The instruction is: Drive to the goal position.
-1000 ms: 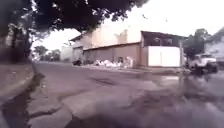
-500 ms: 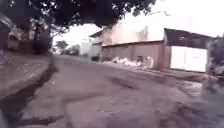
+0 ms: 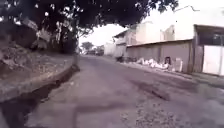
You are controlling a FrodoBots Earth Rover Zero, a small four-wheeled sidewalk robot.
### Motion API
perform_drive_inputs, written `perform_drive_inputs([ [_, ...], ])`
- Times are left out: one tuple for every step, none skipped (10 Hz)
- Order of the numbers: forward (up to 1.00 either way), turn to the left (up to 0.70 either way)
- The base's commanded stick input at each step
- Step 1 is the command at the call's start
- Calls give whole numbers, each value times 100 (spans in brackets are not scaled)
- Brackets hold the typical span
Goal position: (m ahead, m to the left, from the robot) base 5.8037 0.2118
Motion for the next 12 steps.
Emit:
perform_drive_inputs([
  [100,0],
  [100,0],
  [100,5],
  [100,12],
  [100,20],
  [100,28],
  [100,36],
  [100,40],
  [100,40],
  [100,40],
  [100,40],
  [100,16],
])
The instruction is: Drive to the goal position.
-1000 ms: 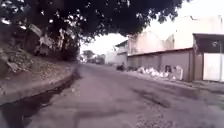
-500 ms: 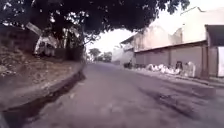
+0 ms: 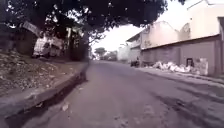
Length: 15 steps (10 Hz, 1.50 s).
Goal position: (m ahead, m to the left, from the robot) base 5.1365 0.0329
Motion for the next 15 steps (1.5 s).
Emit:
perform_drive_inputs([
  [100,0],
  [100,0],
  [100,0],
  [100,0],
  [100,0],
  [100,0],
  [100,0],
  [100,0],
  [100,0],
  [100,0],
  [100,0],
  [100,0],
  [100,0],
  [100,0],
  [100,-7],
])
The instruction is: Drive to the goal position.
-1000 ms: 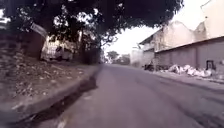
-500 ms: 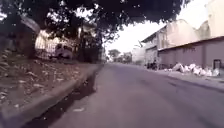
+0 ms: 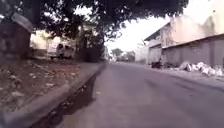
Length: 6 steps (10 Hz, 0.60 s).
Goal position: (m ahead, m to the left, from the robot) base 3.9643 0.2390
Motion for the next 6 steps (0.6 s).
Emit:
perform_drive_inputs([
  [100,-20],
  [100,-33],
  [100,-35],
  [100,-24],
  [100,-12],
  [100,0],
])
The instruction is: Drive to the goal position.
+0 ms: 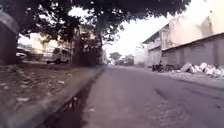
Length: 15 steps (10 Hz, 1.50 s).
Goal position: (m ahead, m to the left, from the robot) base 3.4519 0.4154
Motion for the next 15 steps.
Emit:
perform_drive_inputs([
  [100,0],
  [100,0],
  [100,0],
  [100,0],
  [100,0],
  [100,0],
  [100,0],
  [100,0],
  [100,0],
  [100,0],
  [100,0],
  [100,0],
  [100,0],
  [100,0],
  [100,0],
])
